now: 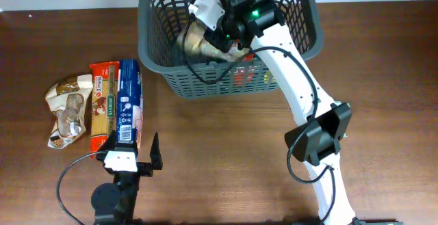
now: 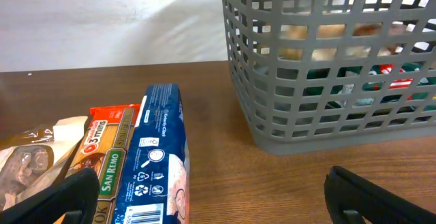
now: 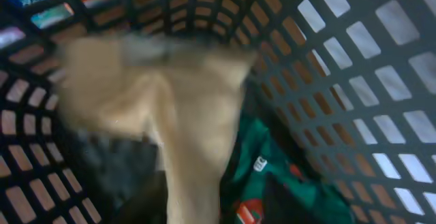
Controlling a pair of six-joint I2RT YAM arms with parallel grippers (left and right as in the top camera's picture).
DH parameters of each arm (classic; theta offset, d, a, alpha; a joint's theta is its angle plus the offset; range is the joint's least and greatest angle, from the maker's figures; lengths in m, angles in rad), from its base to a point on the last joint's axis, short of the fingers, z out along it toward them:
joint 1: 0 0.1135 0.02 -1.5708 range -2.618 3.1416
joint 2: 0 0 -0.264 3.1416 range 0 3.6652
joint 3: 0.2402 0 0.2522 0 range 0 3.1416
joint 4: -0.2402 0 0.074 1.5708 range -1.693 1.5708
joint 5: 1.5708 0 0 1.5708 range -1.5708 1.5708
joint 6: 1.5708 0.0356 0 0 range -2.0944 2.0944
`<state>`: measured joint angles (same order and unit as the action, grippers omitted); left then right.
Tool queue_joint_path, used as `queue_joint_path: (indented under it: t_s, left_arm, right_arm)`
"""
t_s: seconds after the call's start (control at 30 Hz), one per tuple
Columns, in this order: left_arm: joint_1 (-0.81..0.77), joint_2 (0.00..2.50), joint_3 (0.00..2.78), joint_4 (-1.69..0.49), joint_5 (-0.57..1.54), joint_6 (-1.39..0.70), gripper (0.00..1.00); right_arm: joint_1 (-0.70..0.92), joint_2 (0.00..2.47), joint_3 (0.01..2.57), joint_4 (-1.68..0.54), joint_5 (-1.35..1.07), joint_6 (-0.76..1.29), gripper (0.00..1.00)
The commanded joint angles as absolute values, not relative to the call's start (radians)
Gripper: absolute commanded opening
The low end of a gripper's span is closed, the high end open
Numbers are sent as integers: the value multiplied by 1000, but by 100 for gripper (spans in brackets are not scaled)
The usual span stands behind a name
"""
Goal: Pack container
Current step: 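Lift the beige bag into the basket and open the right gripper, then grasp the small mint-green packet with the right gripper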
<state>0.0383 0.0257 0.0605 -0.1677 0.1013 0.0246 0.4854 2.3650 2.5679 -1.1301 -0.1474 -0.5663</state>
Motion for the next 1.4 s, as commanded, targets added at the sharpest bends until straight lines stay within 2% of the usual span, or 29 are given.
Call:
queue_joint_path:
  t_s: [0.0, 0.2, 0.43, 0.5, 0.57, 0.7, 0.83, 1.03, 1.27, 1.37]
  left_arm:
    - [33, 19, 51, -165, 105, 15, 99]
    - [33, 19, 51, -165, 105, 15, 99]
    - [33, 19, 51, -165, 105, 15, 99]
    - [33, 19, 51, -165, 105, 15, 99]
    - [33, 19, 51, -165, 106, 15, 99]
    - [33, 19, 51, -165, 105, 15, 99]
    - [33, 19, 51, -165, 106, 15, 99]
    - [33, 19, 51, -165, 106, 15, 99]
    - [33, 19, 51, -165, 105, 15, 99]
    - [33, 19, 51, -165, 105, 15, 99]
  right_arm:
    - [489, 2343, 2602, -1148, -98, -537, 45]
    - [471, 2229, 2653, -1240, 247, -462, 48]
    - [346, 2010, 2645, -1290, 264, -416, 49]
    - [238, 1953, 2611, -1280, 241, -379, 51]
    - [110, 1909, 2553, -1264, 161, -352, 58]
    - [-154, 1857, 2376, -1214, -44, -321, 59]
    - [-303, 1866, 2161, -1207, -187, -234, 59]
    - [-308, 1914, 1813, -1123, -210, -223, 61]
    - [-275, 1937, 1497, -1011, -211, -136, 72]
    - [-277, 1937, 1405, -975, -226, -114, 73]
